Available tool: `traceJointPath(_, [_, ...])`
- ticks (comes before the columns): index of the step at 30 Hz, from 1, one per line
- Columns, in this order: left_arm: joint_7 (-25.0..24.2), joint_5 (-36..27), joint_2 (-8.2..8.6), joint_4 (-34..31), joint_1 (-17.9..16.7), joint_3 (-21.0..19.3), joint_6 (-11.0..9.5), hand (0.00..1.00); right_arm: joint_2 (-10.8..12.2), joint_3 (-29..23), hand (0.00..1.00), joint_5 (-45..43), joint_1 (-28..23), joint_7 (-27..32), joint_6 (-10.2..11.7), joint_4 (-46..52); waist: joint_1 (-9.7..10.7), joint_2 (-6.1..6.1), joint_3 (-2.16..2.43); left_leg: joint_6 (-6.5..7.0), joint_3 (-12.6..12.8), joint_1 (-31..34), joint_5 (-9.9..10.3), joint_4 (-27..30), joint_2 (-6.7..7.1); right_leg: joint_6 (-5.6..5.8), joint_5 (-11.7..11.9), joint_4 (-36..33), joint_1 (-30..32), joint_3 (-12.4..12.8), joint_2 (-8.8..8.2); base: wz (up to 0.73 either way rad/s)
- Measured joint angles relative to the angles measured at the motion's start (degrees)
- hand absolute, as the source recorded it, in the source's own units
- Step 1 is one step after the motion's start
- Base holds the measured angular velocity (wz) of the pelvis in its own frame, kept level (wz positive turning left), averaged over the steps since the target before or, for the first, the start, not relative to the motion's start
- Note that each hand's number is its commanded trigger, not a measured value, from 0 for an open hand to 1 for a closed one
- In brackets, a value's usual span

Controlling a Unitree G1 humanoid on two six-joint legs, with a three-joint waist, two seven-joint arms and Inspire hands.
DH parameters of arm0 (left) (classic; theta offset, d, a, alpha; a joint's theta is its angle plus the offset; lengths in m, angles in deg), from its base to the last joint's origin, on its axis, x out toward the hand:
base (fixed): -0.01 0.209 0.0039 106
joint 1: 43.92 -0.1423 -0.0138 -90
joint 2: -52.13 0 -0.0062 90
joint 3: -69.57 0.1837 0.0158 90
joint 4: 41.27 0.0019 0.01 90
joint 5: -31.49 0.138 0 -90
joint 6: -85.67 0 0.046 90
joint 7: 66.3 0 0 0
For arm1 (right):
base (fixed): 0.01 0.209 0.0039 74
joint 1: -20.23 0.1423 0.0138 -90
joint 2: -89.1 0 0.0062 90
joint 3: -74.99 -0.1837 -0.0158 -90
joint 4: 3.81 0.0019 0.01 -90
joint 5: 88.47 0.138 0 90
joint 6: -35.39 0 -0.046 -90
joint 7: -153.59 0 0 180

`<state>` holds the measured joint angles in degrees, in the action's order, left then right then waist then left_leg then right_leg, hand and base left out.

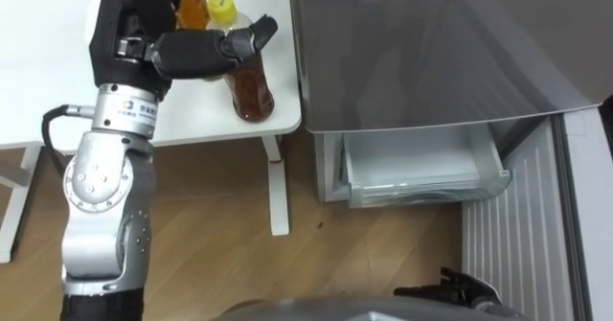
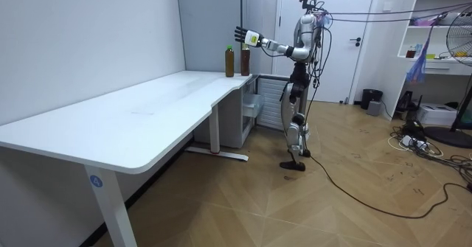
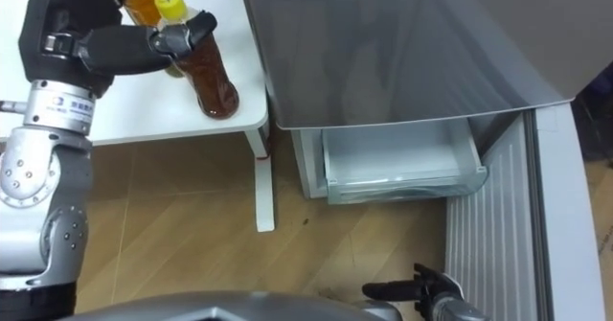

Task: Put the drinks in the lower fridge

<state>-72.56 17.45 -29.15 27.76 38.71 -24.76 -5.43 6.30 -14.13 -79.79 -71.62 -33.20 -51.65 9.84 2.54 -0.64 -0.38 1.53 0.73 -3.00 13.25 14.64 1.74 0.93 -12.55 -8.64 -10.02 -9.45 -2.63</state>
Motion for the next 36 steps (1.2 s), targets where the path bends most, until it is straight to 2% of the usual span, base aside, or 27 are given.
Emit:
traceJointPath(4, [0.1, -0.6, 0.00, 0.0, -0.1, 0.0, 0.0, 0.00, 0.0, 0.0, 0.00, 0.0, 0.0, -0.1, 0.0, 0.0, 0.0, 0.29, -0.14, 0.00, 0.0, 0.4, 0.0, 0.0, 0.00, 0.00, 0.0, 0.0, 0.1, -0.1, -0.01, 0.00])
traceJointPath(10, [-0.3, -1.5, 0.04, 2.8, -1.2, 0.5, 0.0, 0.00, 0.1, 0.1, 0.00, 0.5, 0.1, -0.3, -0.2, 0.0, 0.0, 0.55, 0.04, 0.00, 0.5, 0.0, 0.0, -0.1, -0.04, 0.00, 0.0, 0.0, -0.1, 0.0, -0.03, -0.01])
traceJointPath(13, [-0.8, -1.7, 0.06, 4.4, -2.6, 1.3, 1.1, 0.00, 0.2, 0.1, 0.00, 0.6, 0.1, -0.7, -0.6, 0.0, 0.0, 0.68, 0.10, 0.00, 0.6, -0.3, 0.0, -0.1, -0.07, 0.00, 0.0, 0.0, 0.0, 0.0, -0.03, -0.01])
traceJointPath(16, [-1.2, -1.8, 0.11, 5.9, -2.6, 1.6, 1.3, 0.00, 0.3, 0.2, 0.00, 0.6, 0.1, -1.5, -0.6, 0.1, 0.1, 1.03, 0.19, 0.00, 0.6, -0.3, 0.0, -0.2, -0.09, 0.00, 0.0, -0.1, -0.1, -0.1, -0.05, 0.00])
traceJointPath(28, [-1.8, -1.6, 0.05, 10.0, -2.6, 2.4, 3.7, 0.00, -0.1, 0.1, 0.00, 0.6, 0.1, -1.7, -1.8, 0.9, 0.1, 0.40, 0.17, 0.03, 0.7, -1.1, 0.0, -1.0, -0.06, -0.01, 0.0, 0.0, -0.8, -0.2, -0.08, 0.00])
traceJointPath(36, [-1.8, -1.5, 0.05, 10.4, -2.6, 2.4, 3.7, 0.00, 0.0, 0.1, 0.00, 0.5, 0.0, -1.8, -1.8, 1.0, 0.1, 0.49, 0.11, 0.03, 0.6, -1.3, 0.0, -1.2, -0.05, 0.00, 0.0, 0.0, -0.8, -0.3, -0.09, 0.00])
